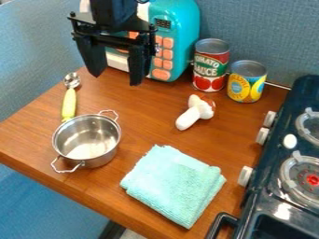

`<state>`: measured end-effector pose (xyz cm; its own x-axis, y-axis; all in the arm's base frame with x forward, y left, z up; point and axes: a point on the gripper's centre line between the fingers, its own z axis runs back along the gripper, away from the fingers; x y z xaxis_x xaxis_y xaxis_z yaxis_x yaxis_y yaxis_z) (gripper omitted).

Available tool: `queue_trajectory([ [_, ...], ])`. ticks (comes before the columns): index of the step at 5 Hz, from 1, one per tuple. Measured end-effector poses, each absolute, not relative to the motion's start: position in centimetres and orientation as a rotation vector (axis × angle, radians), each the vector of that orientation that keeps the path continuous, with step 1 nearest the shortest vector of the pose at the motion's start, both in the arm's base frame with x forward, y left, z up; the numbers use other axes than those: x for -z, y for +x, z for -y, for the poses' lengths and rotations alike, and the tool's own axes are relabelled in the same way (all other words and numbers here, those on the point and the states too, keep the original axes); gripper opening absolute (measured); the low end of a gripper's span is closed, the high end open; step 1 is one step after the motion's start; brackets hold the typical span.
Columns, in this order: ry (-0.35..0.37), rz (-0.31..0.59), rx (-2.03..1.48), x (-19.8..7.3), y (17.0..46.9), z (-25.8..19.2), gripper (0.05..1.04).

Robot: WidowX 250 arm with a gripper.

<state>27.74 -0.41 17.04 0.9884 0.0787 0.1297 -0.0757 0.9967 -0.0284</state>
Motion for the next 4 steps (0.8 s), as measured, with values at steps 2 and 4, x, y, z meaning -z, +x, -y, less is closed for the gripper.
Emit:
queue_trajectory([
  [2, -0.033, 0.143, -0.081, -14.3, 29.8, -1.6, 1.001],
  [4, 0.037, 0.367, -0.175, -13.2, 31.5, -8.5, 1.001],
])
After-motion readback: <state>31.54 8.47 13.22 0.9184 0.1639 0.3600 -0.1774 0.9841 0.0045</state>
